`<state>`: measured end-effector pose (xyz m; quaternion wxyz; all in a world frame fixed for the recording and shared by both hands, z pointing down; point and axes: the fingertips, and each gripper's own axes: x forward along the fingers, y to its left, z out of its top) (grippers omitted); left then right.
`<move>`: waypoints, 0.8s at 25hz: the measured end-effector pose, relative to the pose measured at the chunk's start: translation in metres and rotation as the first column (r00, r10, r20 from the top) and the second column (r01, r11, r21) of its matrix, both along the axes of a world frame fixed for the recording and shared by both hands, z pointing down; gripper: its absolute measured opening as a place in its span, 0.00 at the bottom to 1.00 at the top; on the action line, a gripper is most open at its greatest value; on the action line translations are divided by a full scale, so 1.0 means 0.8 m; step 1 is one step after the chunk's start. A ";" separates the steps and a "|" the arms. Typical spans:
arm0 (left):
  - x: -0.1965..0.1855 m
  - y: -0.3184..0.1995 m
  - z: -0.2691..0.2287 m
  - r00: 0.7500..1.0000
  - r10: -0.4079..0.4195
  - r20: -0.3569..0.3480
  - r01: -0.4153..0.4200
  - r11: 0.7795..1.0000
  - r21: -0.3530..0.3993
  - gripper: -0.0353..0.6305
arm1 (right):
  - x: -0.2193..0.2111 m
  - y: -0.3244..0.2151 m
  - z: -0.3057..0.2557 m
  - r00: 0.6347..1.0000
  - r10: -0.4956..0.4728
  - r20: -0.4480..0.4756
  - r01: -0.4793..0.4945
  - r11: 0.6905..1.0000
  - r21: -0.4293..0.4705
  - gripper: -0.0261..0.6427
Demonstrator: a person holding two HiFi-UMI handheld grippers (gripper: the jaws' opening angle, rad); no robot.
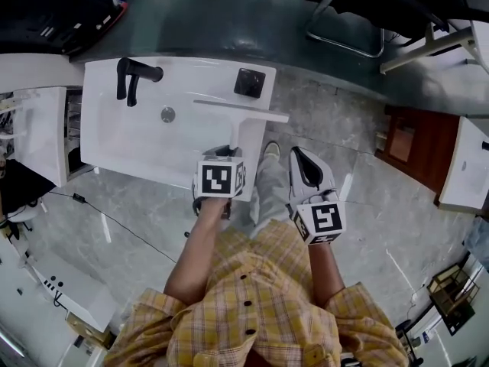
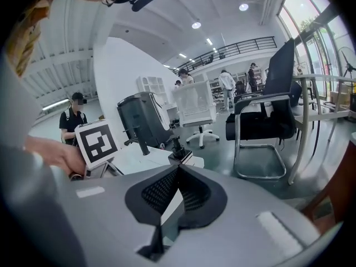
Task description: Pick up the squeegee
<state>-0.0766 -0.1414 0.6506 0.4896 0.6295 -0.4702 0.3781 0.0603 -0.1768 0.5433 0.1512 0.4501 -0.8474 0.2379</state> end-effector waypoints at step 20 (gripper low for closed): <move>-0.011 0.012 -0.163 0.995 0.035 -0.089 0.006 0.904 0.426 0.19 | 0.002 0.072 -0.135 0.997 0.069 -0.023 -0.063 0.975 0.213 0.04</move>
